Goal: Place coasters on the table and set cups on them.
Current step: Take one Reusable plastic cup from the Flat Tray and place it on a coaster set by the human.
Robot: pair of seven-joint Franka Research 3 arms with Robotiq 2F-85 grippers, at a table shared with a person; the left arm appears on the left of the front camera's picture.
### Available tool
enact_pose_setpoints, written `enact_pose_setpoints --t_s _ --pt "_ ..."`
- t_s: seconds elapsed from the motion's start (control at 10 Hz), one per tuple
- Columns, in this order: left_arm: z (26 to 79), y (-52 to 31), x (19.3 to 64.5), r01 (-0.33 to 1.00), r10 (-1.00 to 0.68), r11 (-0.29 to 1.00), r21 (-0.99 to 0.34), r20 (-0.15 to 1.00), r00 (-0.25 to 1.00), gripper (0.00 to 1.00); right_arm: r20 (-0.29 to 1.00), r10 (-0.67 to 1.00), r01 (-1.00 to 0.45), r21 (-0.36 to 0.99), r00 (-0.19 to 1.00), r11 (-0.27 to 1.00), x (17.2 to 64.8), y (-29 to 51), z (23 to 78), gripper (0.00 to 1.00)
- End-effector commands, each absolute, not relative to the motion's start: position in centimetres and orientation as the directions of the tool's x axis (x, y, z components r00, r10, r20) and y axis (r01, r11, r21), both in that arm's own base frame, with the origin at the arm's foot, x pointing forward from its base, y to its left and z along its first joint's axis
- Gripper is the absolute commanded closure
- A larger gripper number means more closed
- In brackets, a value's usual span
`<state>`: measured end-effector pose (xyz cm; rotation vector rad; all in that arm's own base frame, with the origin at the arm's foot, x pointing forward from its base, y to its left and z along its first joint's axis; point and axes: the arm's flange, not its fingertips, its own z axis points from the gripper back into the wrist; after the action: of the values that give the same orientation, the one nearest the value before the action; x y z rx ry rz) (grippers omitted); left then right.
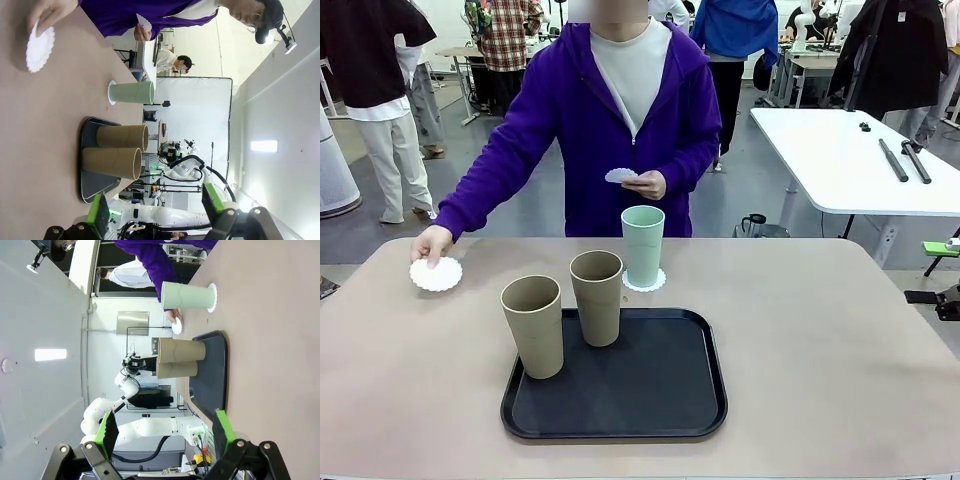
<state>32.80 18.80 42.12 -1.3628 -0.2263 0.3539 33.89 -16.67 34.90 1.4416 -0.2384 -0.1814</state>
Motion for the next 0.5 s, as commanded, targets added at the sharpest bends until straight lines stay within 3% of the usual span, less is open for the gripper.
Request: enact_pose_setpoints --t_s 0.0,0.4 --pt "42.2 18.87 32.66 -0.098 0.375 0.159 -0.982 -0.031 0.927 0.0 0.059 -0.253 -0.028 0.992 0.966 0.124 33.53 -16.67 35.09 0.0" --pt "42.2 18.87 32.66 -0.098 0.375 0.159 -0.982 -0.031 0.927 0.0 0.059 -0.253 -0.028 0.992 0.966 0.124 33.53 -16.67 35.09 0.0"
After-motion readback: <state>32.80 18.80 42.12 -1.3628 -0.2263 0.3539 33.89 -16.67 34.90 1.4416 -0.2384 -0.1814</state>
